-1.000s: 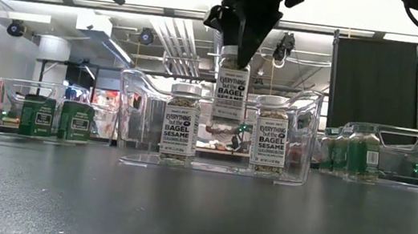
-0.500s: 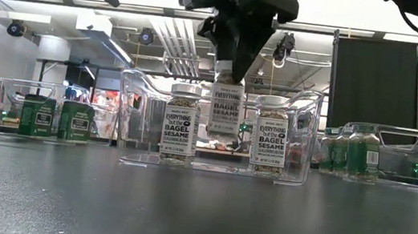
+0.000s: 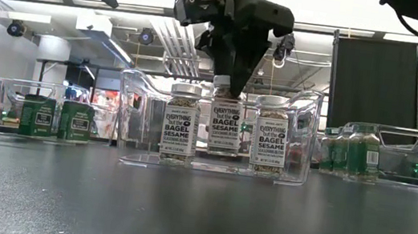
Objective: Sort spices by type
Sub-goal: Put the white seasoning bottle into the top right transparent bin
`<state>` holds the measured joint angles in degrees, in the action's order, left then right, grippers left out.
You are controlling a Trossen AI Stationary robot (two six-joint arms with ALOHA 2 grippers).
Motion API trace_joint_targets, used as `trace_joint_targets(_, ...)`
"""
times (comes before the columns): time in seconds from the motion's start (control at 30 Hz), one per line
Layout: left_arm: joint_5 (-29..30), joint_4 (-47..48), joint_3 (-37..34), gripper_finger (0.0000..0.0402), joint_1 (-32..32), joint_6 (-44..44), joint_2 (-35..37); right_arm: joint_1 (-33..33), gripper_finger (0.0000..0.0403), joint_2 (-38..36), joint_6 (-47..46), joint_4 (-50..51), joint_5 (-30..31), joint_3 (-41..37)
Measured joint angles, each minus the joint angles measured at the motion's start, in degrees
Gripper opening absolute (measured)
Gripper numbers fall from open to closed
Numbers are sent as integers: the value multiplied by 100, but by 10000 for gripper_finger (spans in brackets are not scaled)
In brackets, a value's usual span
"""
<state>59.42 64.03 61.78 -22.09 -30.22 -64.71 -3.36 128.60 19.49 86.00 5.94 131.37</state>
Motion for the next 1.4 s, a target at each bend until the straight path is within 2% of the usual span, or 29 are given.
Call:
trace_joint_targets(0.6, 0, 6, -4, 231, 0, -33, 0, 2, 201, -9, -349, -278, -12, -297)
trace_joint_targets(0.93, 0, 20, -4, 231, 0, -39, 0, 2, 217, -15, -455, -388, -10, -442)
trace_joint_targets(1.4, 0, 19, -9, 231, 0, -80, -2, 25, 294, -22, -651, -404, 27, -437)
